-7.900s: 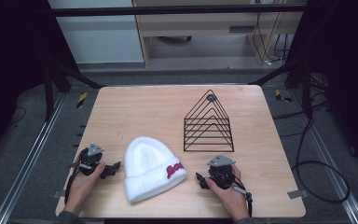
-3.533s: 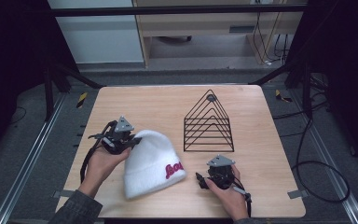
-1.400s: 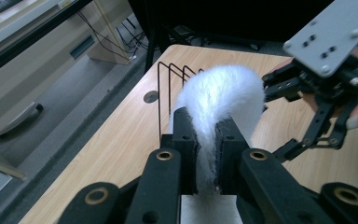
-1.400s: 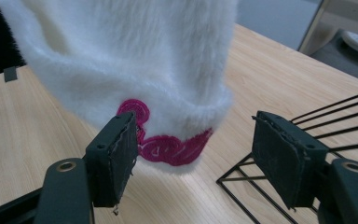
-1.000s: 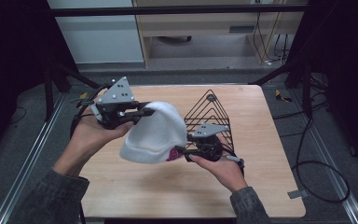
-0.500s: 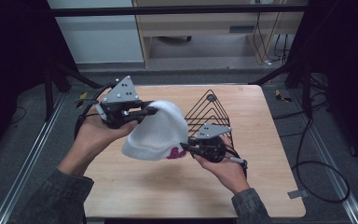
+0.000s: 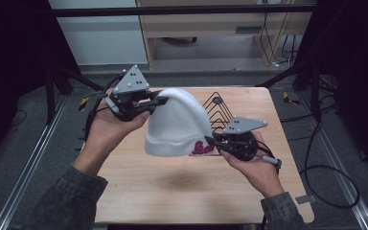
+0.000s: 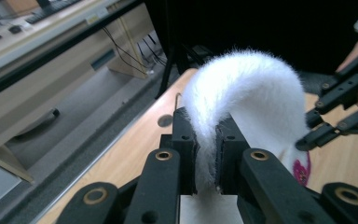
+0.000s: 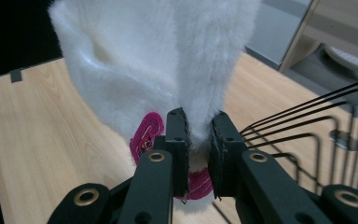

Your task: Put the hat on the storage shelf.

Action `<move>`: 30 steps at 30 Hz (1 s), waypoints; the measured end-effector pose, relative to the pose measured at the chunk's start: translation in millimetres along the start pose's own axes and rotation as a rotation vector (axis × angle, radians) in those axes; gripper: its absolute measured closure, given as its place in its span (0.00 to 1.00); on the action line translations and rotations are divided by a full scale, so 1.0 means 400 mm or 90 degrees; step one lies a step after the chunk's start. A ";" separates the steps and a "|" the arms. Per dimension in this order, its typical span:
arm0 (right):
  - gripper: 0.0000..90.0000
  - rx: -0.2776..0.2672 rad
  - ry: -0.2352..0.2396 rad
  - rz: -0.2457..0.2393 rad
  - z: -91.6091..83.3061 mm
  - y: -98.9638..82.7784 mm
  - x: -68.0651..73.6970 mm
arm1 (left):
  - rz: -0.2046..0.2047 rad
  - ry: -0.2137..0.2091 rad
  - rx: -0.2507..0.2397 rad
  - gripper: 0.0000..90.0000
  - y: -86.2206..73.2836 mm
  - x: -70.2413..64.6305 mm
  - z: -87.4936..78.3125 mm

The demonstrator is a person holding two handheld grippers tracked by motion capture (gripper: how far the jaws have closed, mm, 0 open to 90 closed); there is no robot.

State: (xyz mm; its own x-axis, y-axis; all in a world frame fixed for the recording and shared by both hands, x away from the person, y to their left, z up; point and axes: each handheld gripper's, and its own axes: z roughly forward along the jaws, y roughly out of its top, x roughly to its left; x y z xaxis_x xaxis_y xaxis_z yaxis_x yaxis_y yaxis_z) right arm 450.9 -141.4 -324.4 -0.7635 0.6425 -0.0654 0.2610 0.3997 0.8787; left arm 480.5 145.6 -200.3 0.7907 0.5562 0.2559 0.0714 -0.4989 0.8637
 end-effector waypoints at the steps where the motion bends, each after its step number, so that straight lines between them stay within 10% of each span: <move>1: 0.89 0.000 -0.003 -0.003 -0.008 0.008 -0.005 | -0.002 0.005 -0.005 0.90 0.008 0.002 0.003; 18: 0.89 -0.007 -0.059 -0.010 -0.050 0.129 -0.140 | -0.046 0.043 -0.062 0.90 0.081 0.061 0.070; 30: 0.89 0.001 -0.092 -0.006 -0.028 0.130 -0.200 | -0.050 0.049 -0.056 0.90 0.081 0.089 0.140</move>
State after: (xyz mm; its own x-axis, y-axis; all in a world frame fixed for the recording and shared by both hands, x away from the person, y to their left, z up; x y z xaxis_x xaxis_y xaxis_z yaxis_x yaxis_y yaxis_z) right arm 518.8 -179.3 -268.1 -0.6726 0.7264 -0.1409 0.2552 0.4065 0.8773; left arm 544.9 112.0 -187.5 0.7355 0.6424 0.2154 0.0747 -0.3928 0.9166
